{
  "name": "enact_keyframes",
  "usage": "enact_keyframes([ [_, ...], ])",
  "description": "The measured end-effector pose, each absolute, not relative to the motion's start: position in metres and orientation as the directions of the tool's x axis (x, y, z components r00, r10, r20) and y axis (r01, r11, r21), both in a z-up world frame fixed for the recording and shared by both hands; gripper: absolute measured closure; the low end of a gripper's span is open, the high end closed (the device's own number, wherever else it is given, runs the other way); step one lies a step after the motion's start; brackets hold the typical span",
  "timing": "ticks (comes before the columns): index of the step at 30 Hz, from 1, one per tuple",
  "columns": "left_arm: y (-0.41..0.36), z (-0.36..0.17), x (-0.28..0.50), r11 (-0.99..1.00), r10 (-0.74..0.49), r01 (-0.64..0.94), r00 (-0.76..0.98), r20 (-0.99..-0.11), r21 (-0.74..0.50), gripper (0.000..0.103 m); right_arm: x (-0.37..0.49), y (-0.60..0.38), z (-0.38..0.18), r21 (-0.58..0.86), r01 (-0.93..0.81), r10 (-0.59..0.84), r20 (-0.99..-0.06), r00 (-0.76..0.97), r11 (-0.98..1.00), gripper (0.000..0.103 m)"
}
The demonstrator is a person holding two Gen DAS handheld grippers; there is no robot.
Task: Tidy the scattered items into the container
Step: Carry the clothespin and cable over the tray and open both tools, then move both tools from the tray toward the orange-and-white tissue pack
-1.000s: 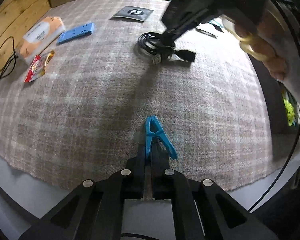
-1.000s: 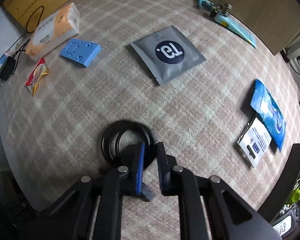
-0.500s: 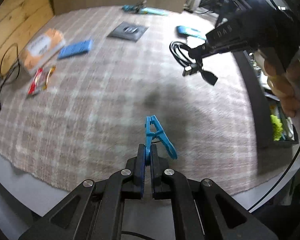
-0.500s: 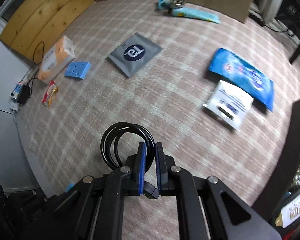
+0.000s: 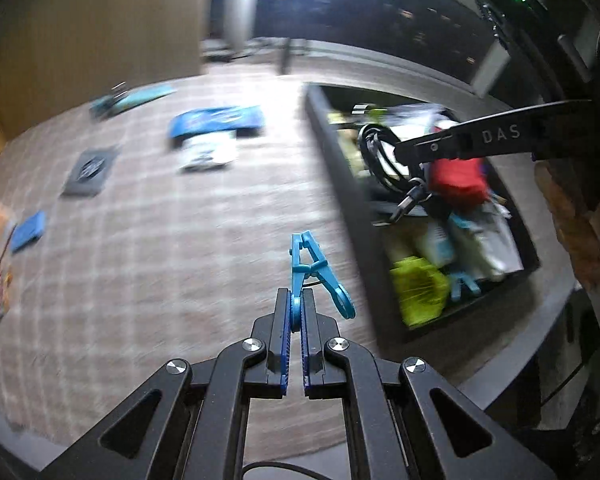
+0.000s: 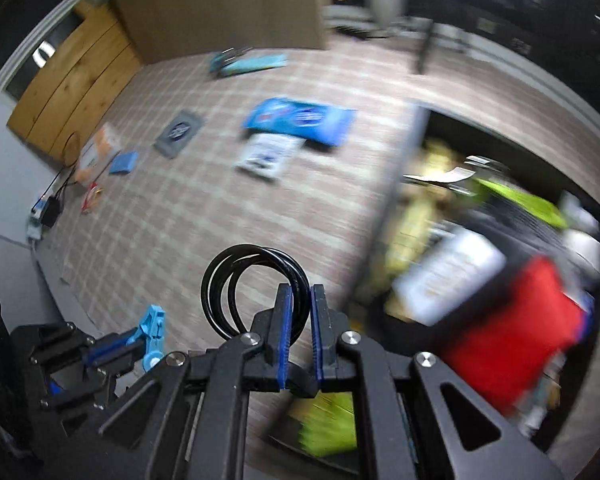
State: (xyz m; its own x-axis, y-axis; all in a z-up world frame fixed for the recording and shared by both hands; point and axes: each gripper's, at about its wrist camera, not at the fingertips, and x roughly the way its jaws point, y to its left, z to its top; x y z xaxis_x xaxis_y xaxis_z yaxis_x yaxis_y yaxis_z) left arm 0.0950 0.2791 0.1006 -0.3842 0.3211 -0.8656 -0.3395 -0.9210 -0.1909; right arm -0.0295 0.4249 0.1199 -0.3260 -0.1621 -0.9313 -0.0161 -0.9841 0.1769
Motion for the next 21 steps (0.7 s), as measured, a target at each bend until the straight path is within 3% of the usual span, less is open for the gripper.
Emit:
enact_keyframes([
  [13, 0.398, 0.118, 0.092, -0.831, 0.407, -0.519, -0.324, -0.854, -0.199, 0.099, 0.059, 0.574, 0.135, 0.076, -0.28, 0.029, -0.935, -0.353, -0.957, 0.094],
  [14, 0.404, 0.118, 0.091, -0.824, 0.414, -0.528, -0.313, -0.855, -0.206, 0.096, 0.062, 0.58, 0.134, 0.069, -0.294, 0.041, -0.936, -0.351, -0.953, 0.094],
  [15, 0.407, 0.117, 0.088, -0.824, 0.415, -0.523, -0.298, -0.86, -0.216, 0.078, 0.064, 0.586, 0.133, 0.058, -0.309, 0.057, -0.935, -0.349, -0.949, 0.093],
  [17, 0.408, 0.118, 0.085, -0.836, 0.413, -0.502, -0.307, -0.857, -0.223, 0.057, 0.066, 0.593, 0.133, 0.052, -0.324, 0.065, -0.939, -0.338, -0.945, 0.09],
  [21, 0.402, 0.122, 0.085, -0.851, 0.389, -0.489, -0.338, -0.857, -0.193, 0.065, 0.07, 0.596, 0.141, 0.066, -0.327, 0.06, -0.93, -0.363, -0.943, 0.089],
])
